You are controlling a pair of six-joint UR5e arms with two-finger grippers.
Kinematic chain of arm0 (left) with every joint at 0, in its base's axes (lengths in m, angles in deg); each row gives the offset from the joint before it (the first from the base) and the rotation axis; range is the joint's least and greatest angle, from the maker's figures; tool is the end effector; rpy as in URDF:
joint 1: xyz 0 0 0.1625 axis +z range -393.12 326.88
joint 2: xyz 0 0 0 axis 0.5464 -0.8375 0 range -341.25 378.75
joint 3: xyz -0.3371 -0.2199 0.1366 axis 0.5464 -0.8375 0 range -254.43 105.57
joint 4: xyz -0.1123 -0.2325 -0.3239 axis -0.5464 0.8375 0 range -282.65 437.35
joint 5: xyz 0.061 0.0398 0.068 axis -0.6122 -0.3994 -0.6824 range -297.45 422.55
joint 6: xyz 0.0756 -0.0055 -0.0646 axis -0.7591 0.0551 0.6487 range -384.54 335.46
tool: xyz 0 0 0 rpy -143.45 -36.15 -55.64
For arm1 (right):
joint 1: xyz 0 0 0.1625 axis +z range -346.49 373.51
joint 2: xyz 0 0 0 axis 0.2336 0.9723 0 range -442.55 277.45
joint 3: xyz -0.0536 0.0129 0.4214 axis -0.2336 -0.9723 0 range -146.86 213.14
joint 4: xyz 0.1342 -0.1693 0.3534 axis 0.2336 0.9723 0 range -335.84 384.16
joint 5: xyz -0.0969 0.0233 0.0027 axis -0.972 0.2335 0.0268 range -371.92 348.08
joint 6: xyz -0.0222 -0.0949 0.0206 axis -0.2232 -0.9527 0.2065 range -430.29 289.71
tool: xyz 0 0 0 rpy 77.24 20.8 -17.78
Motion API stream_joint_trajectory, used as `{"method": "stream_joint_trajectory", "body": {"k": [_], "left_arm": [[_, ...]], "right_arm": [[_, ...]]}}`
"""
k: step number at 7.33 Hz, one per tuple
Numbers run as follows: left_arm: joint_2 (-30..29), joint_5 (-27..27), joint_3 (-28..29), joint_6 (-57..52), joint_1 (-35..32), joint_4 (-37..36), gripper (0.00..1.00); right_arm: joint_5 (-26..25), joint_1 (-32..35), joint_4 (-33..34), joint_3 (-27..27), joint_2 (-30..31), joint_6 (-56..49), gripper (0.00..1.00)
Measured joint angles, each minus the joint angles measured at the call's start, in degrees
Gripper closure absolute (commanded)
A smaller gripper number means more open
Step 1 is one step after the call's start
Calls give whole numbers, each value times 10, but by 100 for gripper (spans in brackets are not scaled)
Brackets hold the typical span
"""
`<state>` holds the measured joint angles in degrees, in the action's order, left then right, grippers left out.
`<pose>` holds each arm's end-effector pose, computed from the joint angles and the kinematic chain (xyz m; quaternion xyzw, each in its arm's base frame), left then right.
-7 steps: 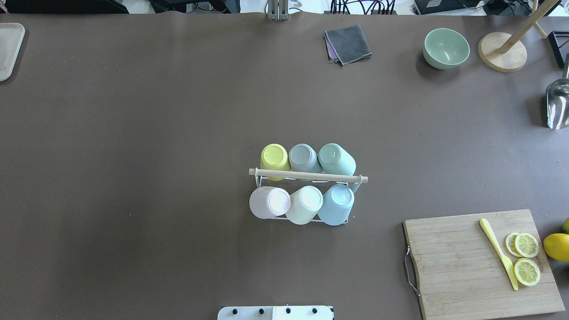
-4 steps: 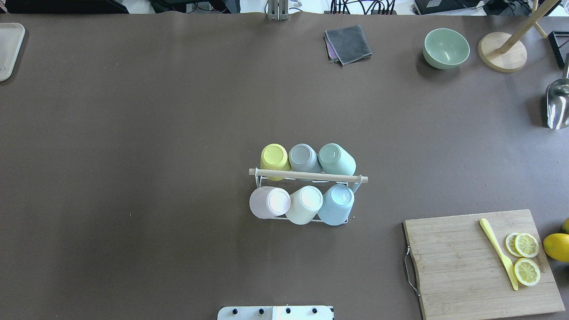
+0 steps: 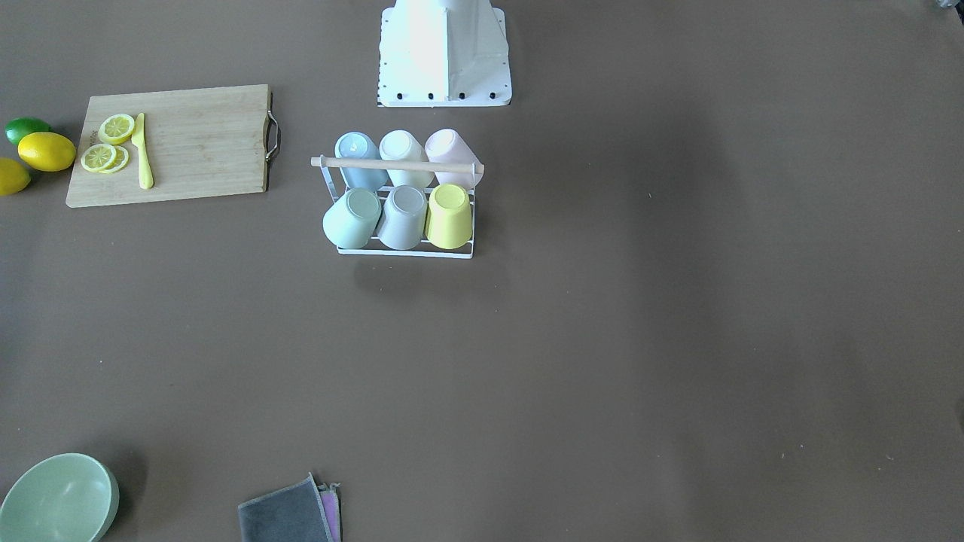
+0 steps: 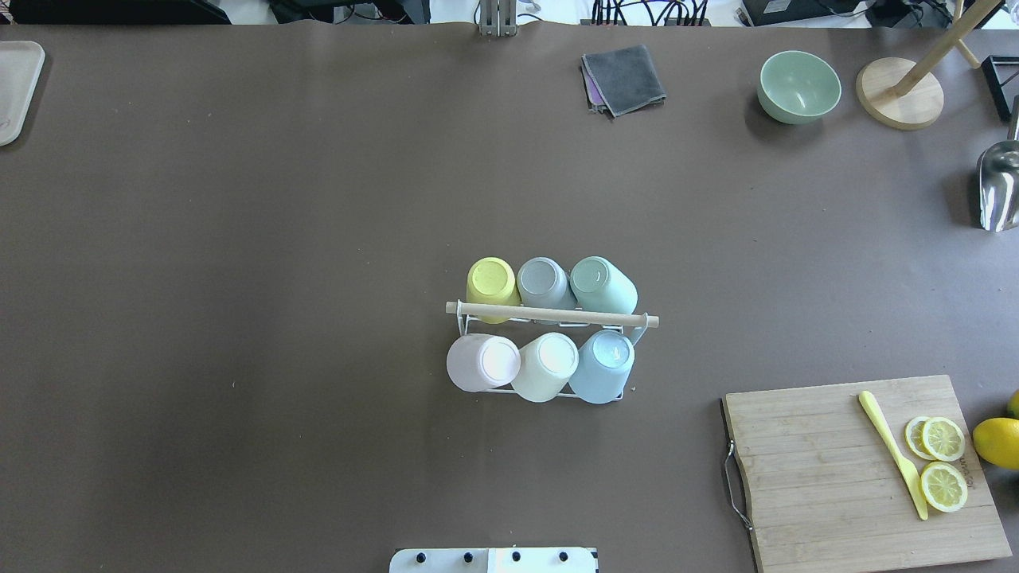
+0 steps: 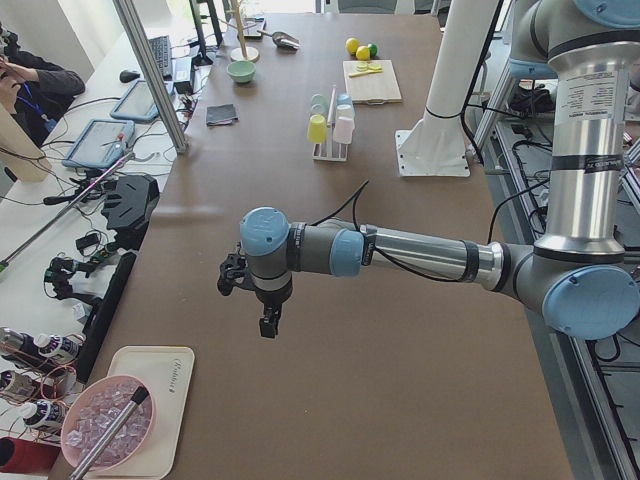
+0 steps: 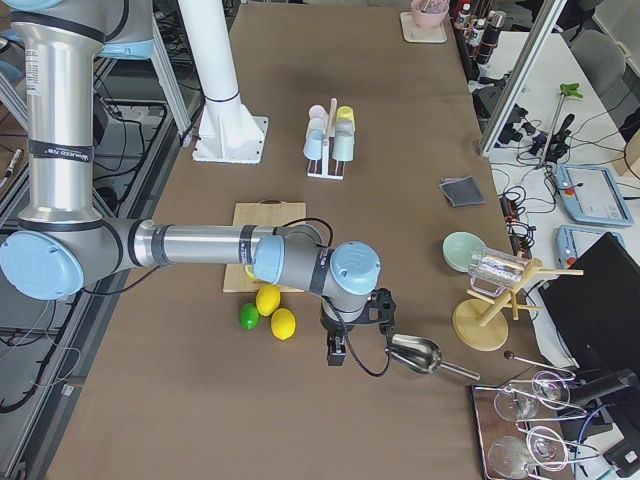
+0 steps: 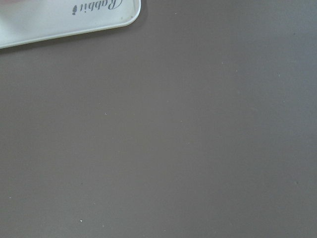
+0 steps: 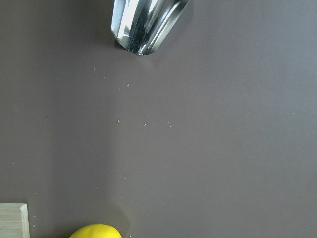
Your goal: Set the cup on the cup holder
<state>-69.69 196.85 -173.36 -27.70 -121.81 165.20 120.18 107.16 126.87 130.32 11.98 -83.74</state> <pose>-0.0527 -0.4844 0.5990 0.0483 0.3759 0.0532 0.9239 0.0945 -0.4383 0.6583 -0.0277 -0.3660 -0.0480 0.9290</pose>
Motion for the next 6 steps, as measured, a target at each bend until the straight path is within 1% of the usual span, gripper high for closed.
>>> {"method": "stream_joint_trajectory", "body": {"k": [3, 6], "left_arm": [[0, 0, 33, -1, 0, 43, 1], [-1, -1, 37, 1, 1, 49, 1]], "right_arm": [[0, 0, 3, 1, -3, 0, 0], [0, 0, 4, 1, -2, 0, 0]]}}
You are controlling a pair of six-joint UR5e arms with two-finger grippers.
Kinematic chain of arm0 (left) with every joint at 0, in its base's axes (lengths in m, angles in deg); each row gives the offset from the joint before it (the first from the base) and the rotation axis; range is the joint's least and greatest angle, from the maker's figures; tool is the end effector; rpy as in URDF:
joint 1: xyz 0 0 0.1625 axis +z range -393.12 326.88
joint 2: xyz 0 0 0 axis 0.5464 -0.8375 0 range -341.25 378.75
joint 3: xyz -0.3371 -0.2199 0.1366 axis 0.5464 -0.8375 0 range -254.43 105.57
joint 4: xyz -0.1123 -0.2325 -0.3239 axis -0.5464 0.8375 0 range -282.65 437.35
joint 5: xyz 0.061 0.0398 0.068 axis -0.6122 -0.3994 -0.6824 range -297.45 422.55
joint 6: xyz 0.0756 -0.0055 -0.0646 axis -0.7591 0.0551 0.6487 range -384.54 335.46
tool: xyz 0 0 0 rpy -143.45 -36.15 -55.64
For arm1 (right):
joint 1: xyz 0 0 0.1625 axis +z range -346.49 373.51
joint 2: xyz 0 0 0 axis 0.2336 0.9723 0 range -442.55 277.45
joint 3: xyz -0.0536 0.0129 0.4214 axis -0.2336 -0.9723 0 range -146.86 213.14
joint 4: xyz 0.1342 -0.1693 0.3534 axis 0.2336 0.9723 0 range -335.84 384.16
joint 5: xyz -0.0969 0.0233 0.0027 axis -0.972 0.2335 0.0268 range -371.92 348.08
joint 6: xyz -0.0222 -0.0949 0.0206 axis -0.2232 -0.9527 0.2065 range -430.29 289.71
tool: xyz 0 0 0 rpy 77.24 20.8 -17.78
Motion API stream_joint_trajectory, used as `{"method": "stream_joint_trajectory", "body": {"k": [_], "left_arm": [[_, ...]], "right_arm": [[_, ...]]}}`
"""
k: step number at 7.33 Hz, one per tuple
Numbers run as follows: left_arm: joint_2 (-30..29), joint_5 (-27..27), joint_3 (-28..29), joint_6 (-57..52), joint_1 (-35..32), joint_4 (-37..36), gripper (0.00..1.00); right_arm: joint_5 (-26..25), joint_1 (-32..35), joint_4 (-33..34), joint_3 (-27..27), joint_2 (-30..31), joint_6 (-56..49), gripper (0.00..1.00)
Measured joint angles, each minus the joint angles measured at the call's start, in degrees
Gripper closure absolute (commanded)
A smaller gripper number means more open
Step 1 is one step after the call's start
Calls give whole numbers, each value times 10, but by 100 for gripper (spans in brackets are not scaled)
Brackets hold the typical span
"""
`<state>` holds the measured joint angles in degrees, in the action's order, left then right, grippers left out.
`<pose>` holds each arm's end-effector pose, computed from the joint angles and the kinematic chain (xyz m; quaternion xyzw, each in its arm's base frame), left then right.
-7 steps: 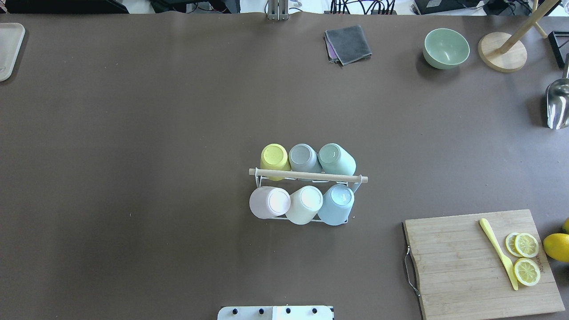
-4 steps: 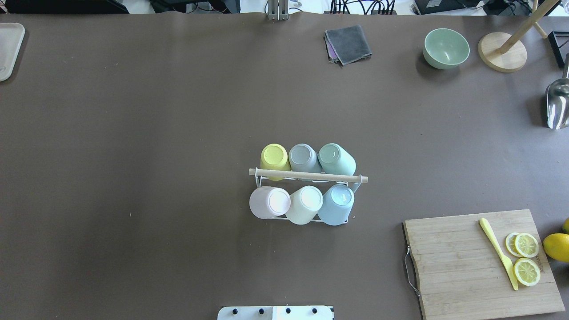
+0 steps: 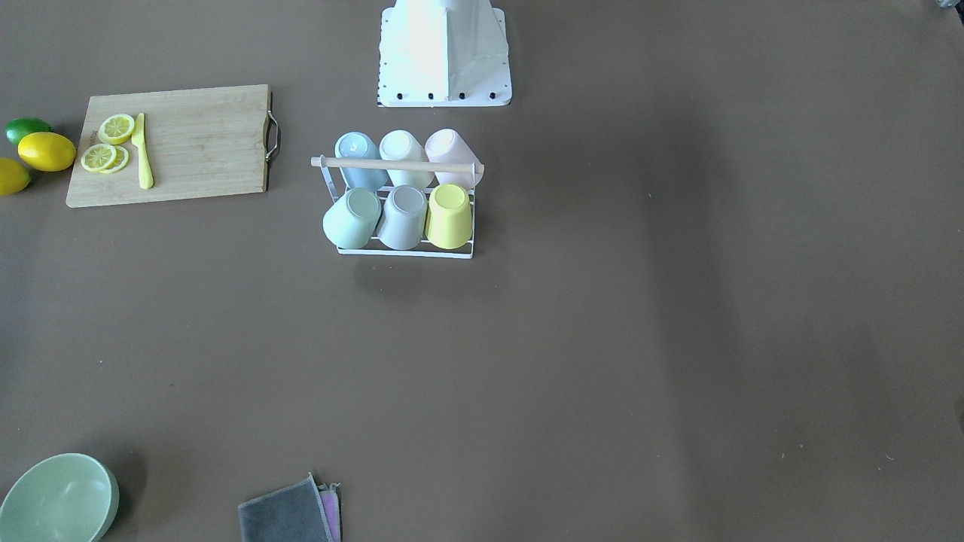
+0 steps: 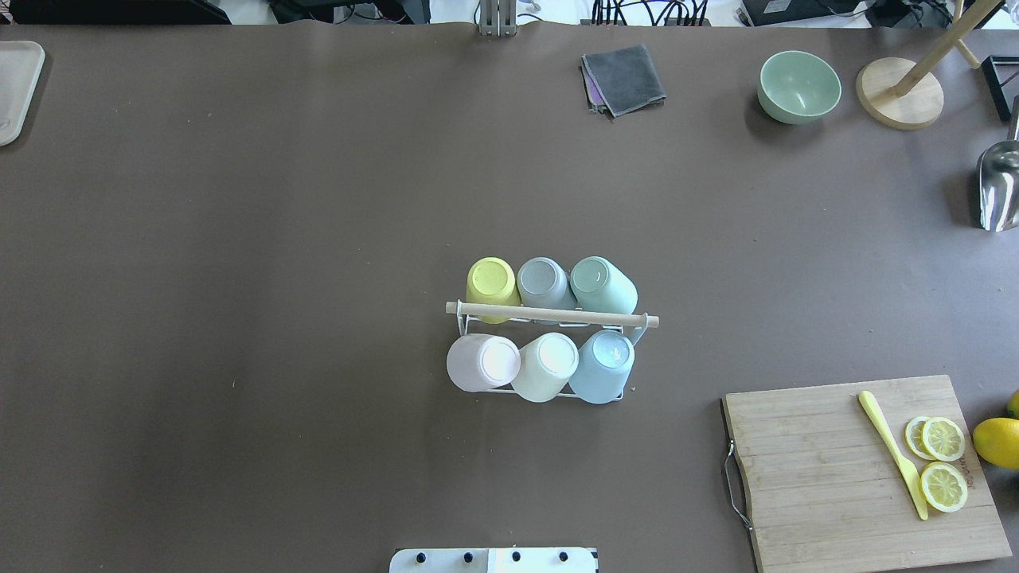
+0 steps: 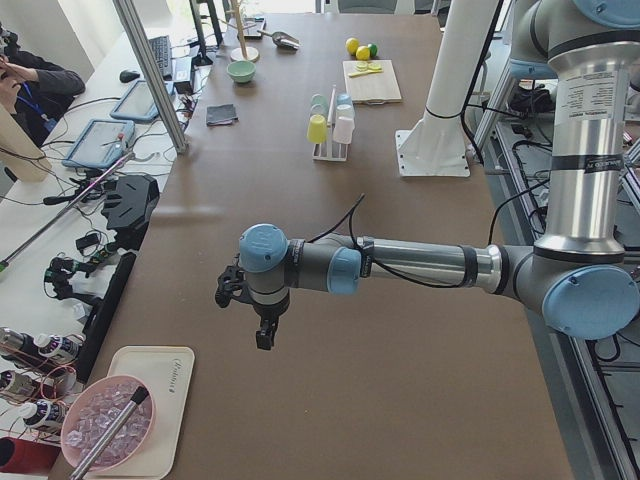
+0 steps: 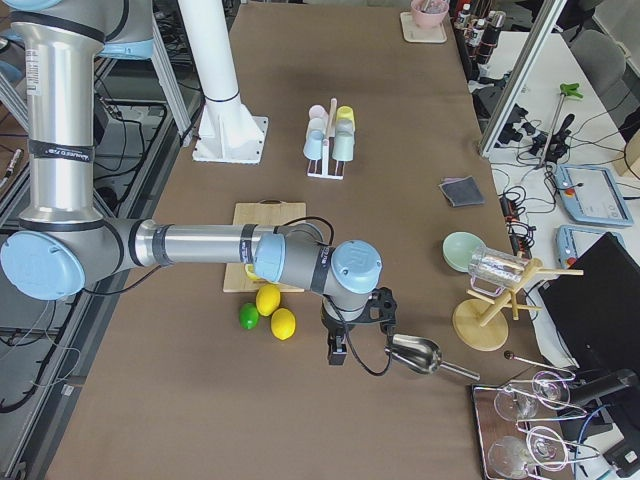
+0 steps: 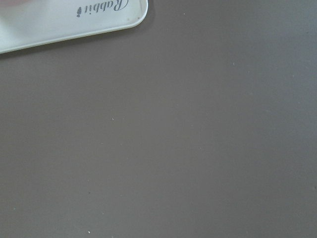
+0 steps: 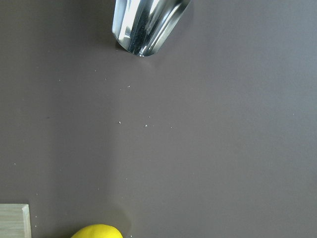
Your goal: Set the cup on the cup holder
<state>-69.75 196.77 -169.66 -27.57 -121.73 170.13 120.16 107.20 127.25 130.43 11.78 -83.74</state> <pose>-0.0520 -0.4887 0.6215 0.0580 0.3750 0.0570 0.9235 0.0949 -0.4395 0.6564 -0.0282 -0.3659 -0.0475 0.9290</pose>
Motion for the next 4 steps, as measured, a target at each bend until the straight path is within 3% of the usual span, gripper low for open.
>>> {"method": "stream_joint_trajectory", "body": {"k": [4], "left_arm": [[0, 0, -3, 2, -1, 0, 1]], "right_arm": [[-4, 0, 0, 1, 1, 0, 0]]}}
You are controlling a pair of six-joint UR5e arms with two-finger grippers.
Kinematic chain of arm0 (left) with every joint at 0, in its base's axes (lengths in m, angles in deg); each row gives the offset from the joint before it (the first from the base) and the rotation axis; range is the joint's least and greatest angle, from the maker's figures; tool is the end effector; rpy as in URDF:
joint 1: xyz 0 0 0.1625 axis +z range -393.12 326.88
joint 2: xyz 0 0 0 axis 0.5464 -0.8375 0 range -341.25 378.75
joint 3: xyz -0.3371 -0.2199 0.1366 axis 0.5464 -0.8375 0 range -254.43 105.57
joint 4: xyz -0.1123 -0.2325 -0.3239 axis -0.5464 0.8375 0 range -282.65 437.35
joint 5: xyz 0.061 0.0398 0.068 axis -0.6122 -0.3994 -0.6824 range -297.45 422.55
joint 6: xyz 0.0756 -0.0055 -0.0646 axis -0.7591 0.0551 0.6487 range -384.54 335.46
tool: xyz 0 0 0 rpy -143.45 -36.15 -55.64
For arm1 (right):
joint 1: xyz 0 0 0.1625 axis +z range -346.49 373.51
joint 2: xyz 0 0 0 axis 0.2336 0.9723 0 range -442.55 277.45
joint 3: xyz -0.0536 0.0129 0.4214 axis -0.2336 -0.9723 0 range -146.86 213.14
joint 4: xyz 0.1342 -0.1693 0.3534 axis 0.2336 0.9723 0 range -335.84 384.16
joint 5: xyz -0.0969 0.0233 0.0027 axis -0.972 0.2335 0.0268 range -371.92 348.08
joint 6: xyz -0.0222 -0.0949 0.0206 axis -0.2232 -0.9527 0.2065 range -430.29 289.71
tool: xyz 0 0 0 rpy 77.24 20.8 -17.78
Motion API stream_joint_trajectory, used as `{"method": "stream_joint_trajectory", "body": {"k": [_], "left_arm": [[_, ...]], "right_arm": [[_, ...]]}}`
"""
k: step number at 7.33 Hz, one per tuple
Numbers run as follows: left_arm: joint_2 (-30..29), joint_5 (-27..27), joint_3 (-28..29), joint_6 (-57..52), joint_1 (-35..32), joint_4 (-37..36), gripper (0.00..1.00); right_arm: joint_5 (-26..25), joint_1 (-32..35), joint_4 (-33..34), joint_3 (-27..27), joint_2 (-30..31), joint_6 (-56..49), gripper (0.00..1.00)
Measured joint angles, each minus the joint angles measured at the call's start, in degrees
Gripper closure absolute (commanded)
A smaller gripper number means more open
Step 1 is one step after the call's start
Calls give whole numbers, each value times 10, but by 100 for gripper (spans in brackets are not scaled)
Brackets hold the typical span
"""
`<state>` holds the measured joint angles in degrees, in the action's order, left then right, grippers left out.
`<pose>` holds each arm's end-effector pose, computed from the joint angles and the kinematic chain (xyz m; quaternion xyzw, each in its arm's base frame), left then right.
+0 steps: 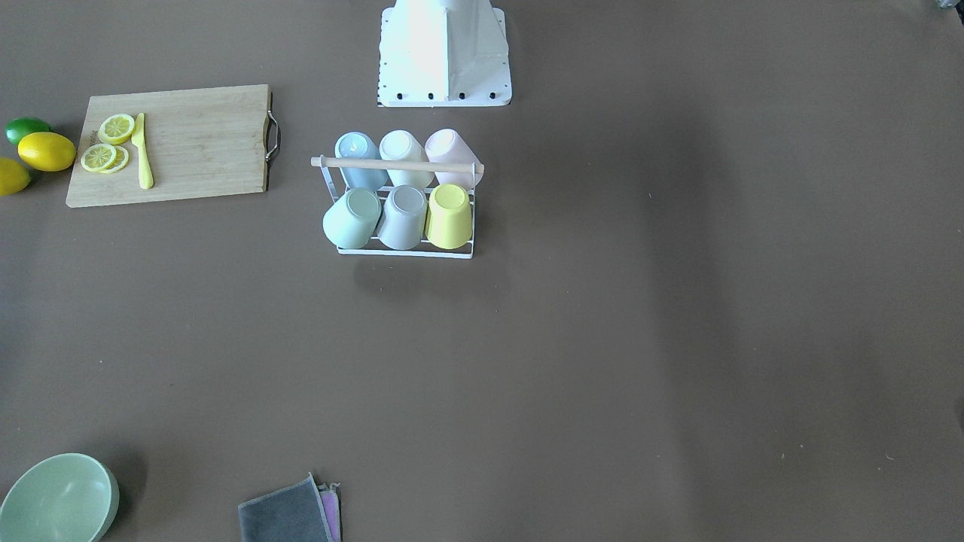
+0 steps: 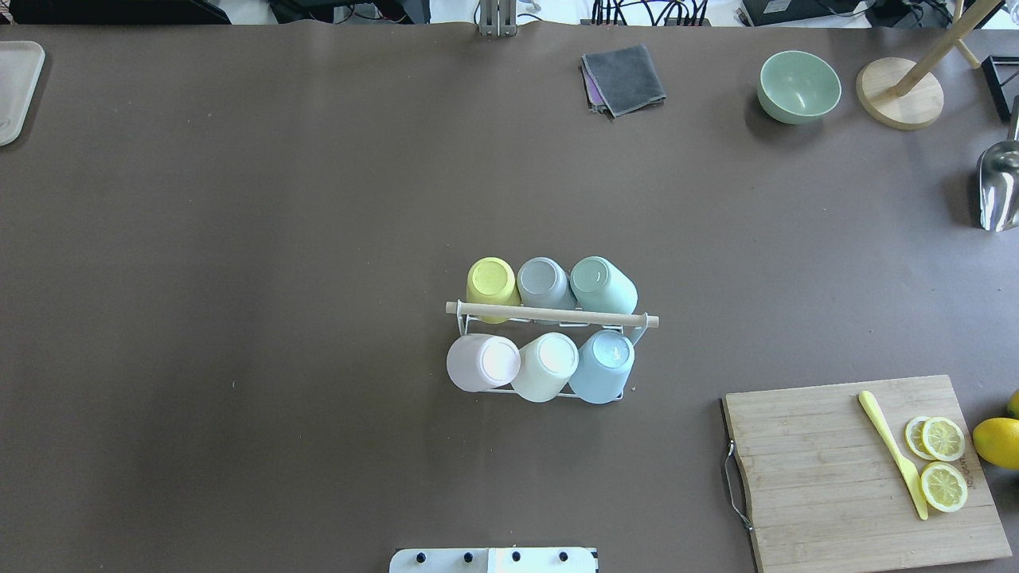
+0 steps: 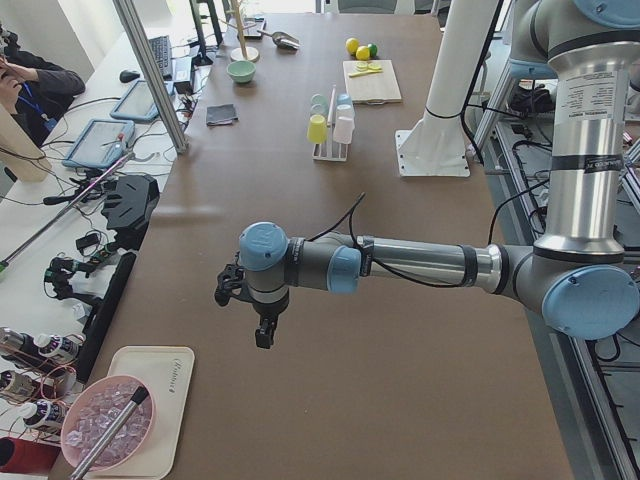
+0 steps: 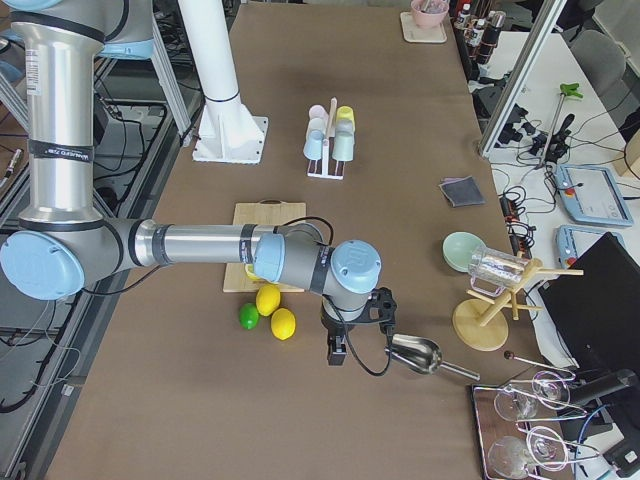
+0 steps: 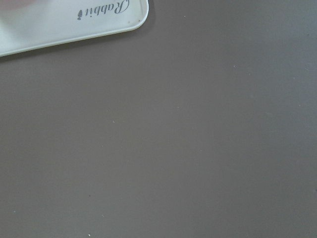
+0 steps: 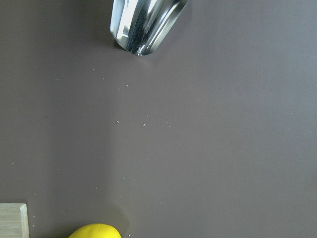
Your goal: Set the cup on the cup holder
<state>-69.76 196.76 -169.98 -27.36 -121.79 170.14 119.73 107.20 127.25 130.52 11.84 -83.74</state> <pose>-0.0525 -0.4889 0.6186 0.0602 0.3748 0.0559 0.9234 0.0955 -0.4390 0.6566 -0.0286 -0.3624 -0.0480 0.9303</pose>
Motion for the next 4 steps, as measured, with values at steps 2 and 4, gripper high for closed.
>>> {"method": "stream_joint_trajectory", "body": {"k": [2, 4], "left_arm": [[0, 1, -2, 0, 0, -1, 1], [-1, 1, -2, 0, 0, -1, 1]], "right_arm": [[-9, 0, -1, 1, -1, 0, 0], [-11, 0, 0, 1, 2, 0, 0]]}}
